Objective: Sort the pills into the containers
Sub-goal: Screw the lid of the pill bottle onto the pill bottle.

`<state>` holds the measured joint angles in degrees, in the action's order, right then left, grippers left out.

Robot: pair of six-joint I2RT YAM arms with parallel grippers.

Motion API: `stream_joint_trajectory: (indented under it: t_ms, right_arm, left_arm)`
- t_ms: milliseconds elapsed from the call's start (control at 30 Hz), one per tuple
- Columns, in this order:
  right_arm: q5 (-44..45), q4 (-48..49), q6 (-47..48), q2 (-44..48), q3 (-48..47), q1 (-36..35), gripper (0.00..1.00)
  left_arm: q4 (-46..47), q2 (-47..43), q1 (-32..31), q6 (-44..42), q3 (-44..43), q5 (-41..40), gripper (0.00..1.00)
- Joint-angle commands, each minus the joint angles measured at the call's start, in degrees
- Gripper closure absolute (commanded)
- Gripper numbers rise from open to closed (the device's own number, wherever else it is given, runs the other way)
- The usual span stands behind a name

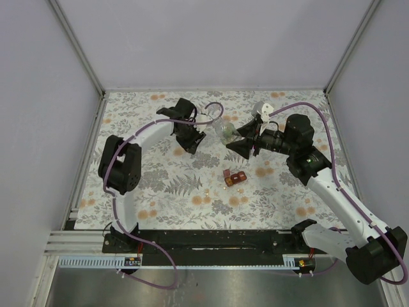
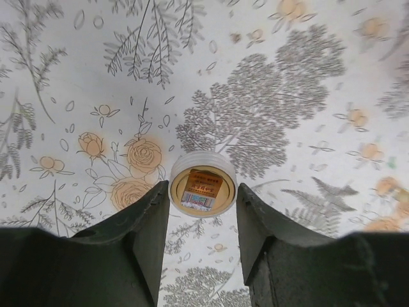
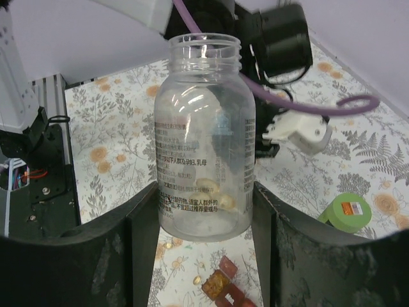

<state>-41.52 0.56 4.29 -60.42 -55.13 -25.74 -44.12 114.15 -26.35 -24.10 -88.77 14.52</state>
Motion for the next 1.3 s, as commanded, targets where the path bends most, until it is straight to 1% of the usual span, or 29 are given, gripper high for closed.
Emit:
stream_joint_trajectory:
  t_ms: [0,133,233,433,600,700,1000,1200,1267]
  right_arm:
    - [-0.2,-3.4,3.3,1.0,-0.3,0.5,1.00]
    - [-1.0,-5.5,5.0,1.7,-0.2,0.5,1.00]
    - [-2.0,-7.4,6.2,1.5,-0.5,0.5,1.00]
    - [-3.8,-8.0,7.7,0.7,-0.1,0.6,1.00]
    - [-6.6,-10.6,9.6,-0.6,-1.4,0.5,1.00]
    - [-8.1,-12.6,11.3,-1.4,-2.1,0.5,1.00]
    - [-10.2,-13.8,13.3,-3.3,-4.0,0.4,1.00]
    - [-10.6,-12.6,12.7,-3.9,-5.1,0.0,1.00]
    - [-10.8,-12.7,12.7,-4.0,-5.3,-0.1,1.00]
  left_arm:
    - [-0.3,-9.8,0.4,0.8,-1.5,9.0,1.00]
    - [-0.9,-14.7,1.0,1.9,-2.5,15.2,1.00]
    - [-3.2,-17.9,1.4,2.4,-5.4,21.1,1.00]
    - [-8.0,-22.3,1.6,2.3,-11.5,28.7,1.00]
    - [-9.7,-23.5,1.6,2.9,-15.5,35.0,1.00]
    - [-9.9,-24.3,1.6,2.2,-16.3,38.9,1.00]
    - [-9.8,-25.3,2.4,2.6,-17.5,51.8,1.00]
    - [-9.8,-25.3,2.6,3.5,-16.7,57.9,1.00]
    - [-9.9,-25.1,2.6,3.8,-16.3,58.4,1.00]
